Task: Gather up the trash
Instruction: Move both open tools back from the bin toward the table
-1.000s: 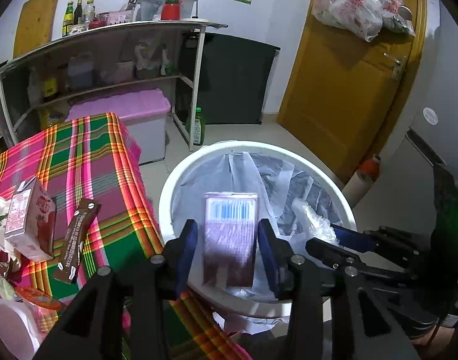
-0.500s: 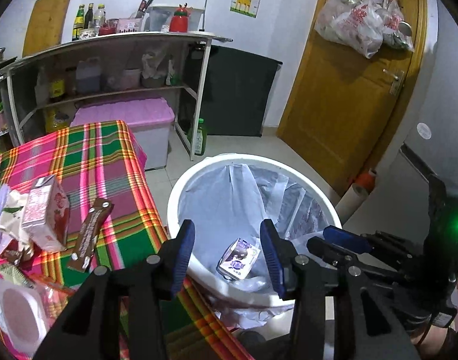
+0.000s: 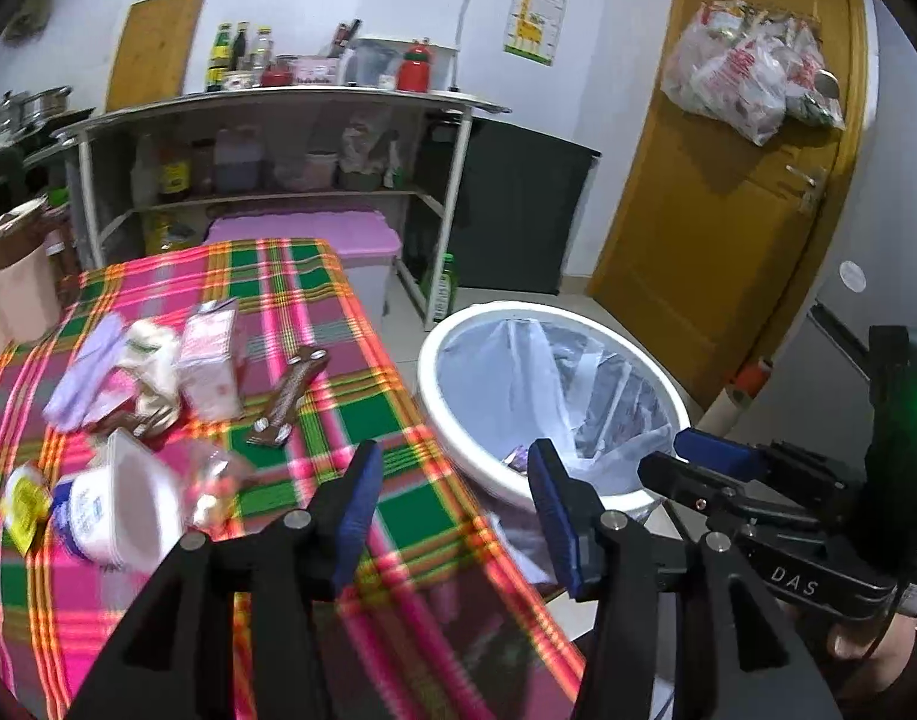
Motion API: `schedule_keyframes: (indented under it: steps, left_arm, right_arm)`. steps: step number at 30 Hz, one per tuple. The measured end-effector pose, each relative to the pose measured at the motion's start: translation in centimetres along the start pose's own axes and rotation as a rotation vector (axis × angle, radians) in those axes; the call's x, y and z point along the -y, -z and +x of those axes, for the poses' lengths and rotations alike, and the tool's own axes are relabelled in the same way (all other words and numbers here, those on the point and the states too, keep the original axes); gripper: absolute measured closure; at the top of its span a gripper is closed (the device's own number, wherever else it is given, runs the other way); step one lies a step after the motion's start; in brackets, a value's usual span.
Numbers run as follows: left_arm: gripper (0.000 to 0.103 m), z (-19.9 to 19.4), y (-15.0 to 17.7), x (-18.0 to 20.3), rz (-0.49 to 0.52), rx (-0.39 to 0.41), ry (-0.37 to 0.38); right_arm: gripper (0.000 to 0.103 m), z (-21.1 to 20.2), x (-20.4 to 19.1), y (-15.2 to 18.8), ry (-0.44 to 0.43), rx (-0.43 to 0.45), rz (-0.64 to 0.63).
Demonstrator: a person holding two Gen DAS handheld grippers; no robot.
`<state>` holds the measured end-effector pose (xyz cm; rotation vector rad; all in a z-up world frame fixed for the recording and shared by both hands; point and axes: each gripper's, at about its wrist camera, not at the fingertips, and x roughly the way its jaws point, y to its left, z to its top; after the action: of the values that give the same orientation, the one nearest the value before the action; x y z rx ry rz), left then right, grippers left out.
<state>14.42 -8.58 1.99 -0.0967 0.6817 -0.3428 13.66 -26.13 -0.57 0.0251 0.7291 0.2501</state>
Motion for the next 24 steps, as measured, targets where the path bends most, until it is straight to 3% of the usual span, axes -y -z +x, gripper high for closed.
schedule_keyframes:
  steps: [17, 24]
  left_arm:
    - [0.05, -4.4, 3.5, -5.2, -0.088, 0.036, -0.176]
    - [0.041, -4.8, 4.5, -7.8, -0.129, 0.039, -0.254]
  right_arm:
    - [0.059, 0.9, -6.1, 1.6, -0.125, -0.079, -0.085]
    - [0.059, 1.8, -7.4, 1.5, -0.152, -0.098, -0.091]
